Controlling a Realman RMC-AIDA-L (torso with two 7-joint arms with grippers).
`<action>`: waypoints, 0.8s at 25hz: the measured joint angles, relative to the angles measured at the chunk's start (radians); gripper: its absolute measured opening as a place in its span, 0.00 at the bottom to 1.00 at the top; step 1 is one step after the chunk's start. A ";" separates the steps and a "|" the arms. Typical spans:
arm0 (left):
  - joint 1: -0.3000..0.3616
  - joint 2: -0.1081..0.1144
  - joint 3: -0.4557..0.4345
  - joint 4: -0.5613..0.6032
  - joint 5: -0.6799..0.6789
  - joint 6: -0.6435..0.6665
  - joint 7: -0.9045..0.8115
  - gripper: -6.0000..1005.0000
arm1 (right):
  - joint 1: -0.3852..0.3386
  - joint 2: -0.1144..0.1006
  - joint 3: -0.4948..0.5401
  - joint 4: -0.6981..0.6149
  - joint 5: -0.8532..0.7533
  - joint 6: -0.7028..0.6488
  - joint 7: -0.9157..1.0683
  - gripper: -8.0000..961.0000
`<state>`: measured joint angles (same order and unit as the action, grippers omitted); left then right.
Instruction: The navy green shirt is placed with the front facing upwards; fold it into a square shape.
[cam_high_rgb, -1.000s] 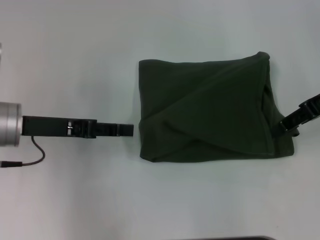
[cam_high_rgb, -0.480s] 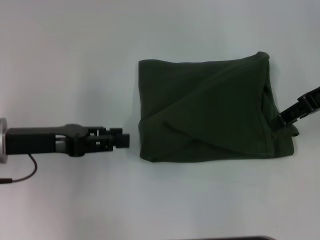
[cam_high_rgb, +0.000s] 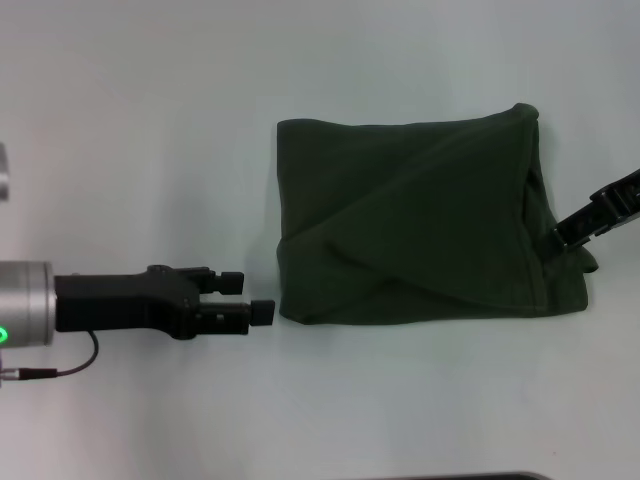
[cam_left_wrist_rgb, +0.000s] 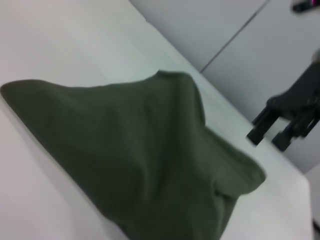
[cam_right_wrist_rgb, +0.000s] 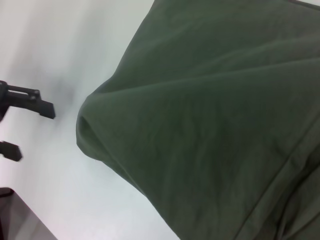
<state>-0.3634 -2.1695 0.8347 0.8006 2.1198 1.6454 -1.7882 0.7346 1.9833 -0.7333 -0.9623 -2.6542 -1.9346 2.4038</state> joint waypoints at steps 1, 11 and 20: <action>0.001 0.000 0.008 -0.012 -0.001 -0.017 0.027 0.78 | -0.001 0.000 0.002 0.000 0.000 0.000 0.000 0.65; 0.007 -0.003 0.012 -0.091 -0.069 -0.079 0.188 0.78 | 0.000 -0.002 0.005 0.021 0.000 0.016 0.000 0.65; -0.029 -0.005 0.048 -0.156 -0.070 -0.182 0.184 0.74 | 0.003 -0.003 0.004 0.027 0.000 0.025 0.000 0.65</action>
<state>-0.3928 -2.1741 0.8822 0.6443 2.0494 1.4630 -1.6045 0.7380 1.9802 -0.7295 -0.9355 -2.6538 -1.9097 2.4041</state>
